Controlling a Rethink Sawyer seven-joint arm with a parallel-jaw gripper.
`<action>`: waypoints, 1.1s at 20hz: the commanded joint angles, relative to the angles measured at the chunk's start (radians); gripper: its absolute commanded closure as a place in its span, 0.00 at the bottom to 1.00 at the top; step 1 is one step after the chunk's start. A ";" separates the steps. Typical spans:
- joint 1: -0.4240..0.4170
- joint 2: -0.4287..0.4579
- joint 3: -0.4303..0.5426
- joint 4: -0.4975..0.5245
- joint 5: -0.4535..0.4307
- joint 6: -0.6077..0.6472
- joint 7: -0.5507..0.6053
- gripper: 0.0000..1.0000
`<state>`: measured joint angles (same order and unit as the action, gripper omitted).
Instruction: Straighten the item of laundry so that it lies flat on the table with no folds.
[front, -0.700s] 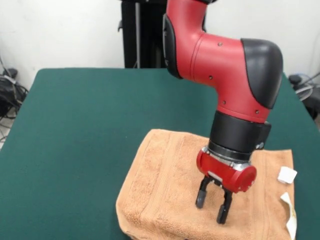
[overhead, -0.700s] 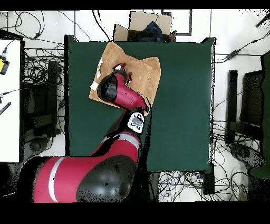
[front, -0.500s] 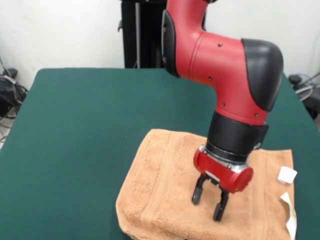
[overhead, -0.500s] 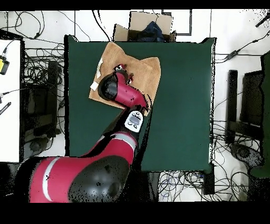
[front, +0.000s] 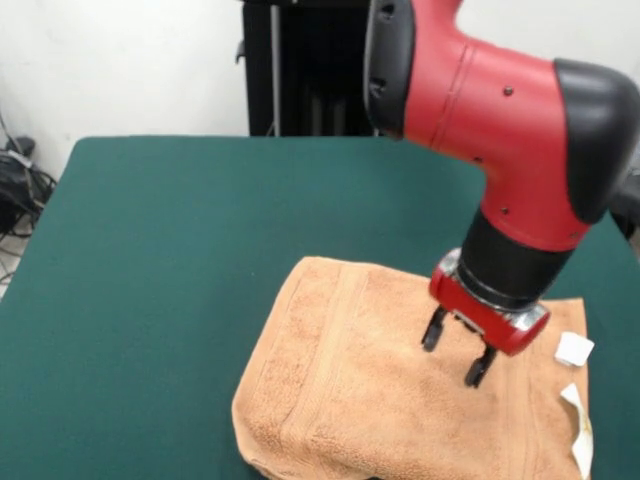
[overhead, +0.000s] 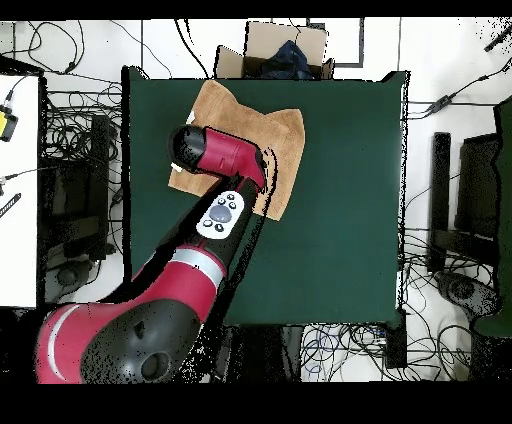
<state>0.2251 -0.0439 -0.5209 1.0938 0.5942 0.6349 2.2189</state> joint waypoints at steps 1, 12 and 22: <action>0.019 -0.023 0.031 0.084 -0.036 0.011 0.204 0.00; 0.004 -0.072 0.137 0.233 -0.024 -0.088 0.146 0.00; -0.034 -0.049 0.229 0.287 -0.022 -0.249 0.121 0.00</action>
<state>0.2207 -0.1355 -0.4758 1.2591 0.5916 0.4767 2.2191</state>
